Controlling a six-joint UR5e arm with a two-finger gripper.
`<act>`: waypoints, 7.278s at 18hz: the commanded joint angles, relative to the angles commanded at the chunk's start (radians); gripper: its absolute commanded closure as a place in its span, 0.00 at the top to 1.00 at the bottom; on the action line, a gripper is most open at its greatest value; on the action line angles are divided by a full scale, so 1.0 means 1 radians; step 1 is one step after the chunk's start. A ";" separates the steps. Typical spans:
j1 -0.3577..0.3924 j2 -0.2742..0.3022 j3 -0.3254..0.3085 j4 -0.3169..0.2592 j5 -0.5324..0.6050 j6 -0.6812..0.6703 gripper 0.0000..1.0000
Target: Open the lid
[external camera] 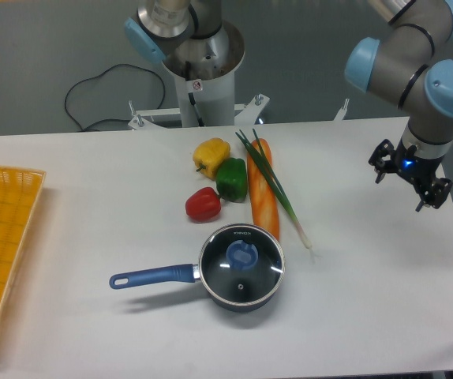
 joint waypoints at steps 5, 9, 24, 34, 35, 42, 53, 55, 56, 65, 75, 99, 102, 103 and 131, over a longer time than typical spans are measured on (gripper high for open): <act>-0.009 0.002 0.000 0.002 0.002 -0.003 1.00; -0.003 0.057 -0.107 0.112 -0.026 -0.005 1.00; -0.188 0.166 -0.207 0.084 0.020 -0.222 1.00; -0.356 0.204 -0.281 0.083 0.026 -0.652 1.00; -0.370 0.201 -0.279 0.084 0.026 -0.690 1.00; -0.399 0.167 -0.241 0.091 0.020 -0.727 1.00; -0.469 0.103 -0.172 0.087 0.035 -0.833 1.00; -0.482 0.098 -0.163 0.086 0.058 -0.836 1.00; -0.486 0.095 -0.161 0.086 0.060 -0.841 1.00; -0.505 0.054 -0.106 0.080 0.080 -0.910 1.00; -0.522 0.008 -0.064 0.081 0.075 -0.946 1.00; -0.512 0.005 -0.068 0.081 0.048 -0.950 0.72; -0.512 0.005 -0.068 0.081 0.048 -0.954 0.67; -0.514 0.005 -0.068 0.081 0.048 -0.954 0.66; -0.436 0.110 -0.057 -0.037 0.048 -0.888 0.49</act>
